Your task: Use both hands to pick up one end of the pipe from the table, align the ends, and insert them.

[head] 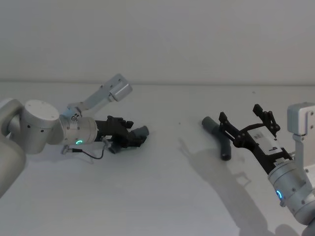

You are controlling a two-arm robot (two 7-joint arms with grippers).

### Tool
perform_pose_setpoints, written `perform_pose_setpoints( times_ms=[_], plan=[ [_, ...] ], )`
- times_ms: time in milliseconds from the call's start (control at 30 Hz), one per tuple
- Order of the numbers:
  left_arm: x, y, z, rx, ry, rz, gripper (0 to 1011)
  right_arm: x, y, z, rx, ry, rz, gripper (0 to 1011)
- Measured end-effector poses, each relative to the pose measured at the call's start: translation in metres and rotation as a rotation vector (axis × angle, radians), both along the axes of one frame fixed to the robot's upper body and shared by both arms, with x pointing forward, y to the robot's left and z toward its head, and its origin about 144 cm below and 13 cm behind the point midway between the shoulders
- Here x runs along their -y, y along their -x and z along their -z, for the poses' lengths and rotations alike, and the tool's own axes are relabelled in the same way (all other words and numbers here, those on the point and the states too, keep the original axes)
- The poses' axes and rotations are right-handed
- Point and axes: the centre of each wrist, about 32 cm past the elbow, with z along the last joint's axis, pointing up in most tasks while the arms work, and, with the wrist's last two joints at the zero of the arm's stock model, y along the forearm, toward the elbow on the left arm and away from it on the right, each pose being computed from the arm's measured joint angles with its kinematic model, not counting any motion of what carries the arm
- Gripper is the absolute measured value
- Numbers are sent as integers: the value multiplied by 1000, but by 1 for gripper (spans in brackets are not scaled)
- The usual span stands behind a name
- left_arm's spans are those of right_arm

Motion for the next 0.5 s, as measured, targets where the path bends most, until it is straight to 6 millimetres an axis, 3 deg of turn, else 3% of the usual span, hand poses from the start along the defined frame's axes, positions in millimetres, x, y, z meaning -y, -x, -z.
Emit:
perform_pose_setpoints(
  times_ms=[133,333,367,500],
  plan=[
    [0,0,0,-1,0,0,613,0,0,0,0,0,0,1001],
    [0,0,0,-2,0,0,463,0,0,0,0,0,0,1001],
    [0,0,0,-2,0,0,396,0,0,0,0,0,0,1001],
    [0,0,0,-2,0,0,353,0,0,0,0,0,0,1001]
  ],
)
